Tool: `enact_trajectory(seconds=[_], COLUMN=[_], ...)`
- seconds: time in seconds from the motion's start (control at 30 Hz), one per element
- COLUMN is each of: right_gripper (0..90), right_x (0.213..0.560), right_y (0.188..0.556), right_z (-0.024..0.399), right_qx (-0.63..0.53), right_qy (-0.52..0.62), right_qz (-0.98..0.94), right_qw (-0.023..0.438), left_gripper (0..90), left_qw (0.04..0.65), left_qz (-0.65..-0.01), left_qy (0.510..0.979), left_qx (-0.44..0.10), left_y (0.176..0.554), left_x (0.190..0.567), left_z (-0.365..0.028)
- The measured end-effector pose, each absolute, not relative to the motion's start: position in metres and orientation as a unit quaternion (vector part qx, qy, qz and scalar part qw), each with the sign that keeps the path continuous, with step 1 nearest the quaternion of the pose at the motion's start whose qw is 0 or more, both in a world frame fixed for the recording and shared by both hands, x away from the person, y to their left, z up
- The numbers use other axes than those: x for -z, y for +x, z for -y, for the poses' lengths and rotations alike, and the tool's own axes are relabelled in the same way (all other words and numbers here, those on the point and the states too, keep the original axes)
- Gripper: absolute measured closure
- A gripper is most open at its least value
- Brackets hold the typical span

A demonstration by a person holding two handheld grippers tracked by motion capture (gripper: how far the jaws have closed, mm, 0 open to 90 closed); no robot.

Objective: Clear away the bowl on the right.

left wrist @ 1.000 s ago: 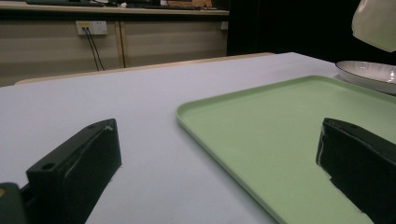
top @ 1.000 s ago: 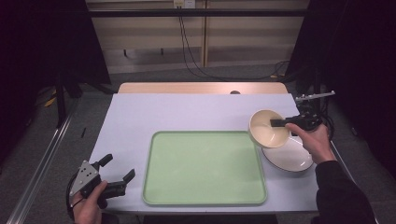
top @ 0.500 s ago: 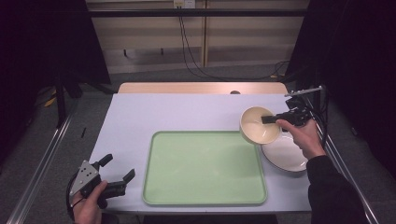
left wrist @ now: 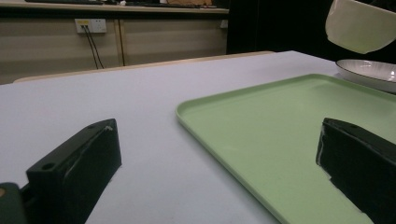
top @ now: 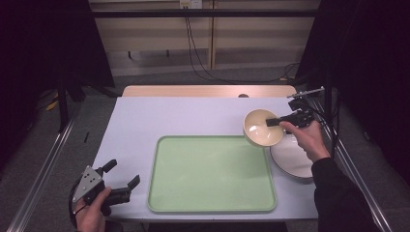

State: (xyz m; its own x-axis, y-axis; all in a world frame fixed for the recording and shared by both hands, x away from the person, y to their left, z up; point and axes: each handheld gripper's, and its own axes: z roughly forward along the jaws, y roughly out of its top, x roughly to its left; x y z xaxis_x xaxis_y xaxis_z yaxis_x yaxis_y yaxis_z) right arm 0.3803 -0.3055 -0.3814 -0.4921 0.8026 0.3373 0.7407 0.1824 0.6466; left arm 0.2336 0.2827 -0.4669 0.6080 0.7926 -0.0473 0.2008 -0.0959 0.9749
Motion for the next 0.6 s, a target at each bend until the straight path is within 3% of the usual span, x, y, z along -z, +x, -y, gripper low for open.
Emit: enact_trajectory(seconds=[0.6], right_gripper=[83.3], right_x=[0.410], right_y=[0.395], right_z=[0.288], right_qx=[-0.354], right_qy=[0.516], right_qz=[-0.780], right_qw=[0.021], left_gripper=[0.0], left_qw=[0.570], left_qz=[-0.359], left_qy=[0.693], left_qx=[-0.258], left_y=[0.234], left_x=[0.467], left_z=[-0.282])
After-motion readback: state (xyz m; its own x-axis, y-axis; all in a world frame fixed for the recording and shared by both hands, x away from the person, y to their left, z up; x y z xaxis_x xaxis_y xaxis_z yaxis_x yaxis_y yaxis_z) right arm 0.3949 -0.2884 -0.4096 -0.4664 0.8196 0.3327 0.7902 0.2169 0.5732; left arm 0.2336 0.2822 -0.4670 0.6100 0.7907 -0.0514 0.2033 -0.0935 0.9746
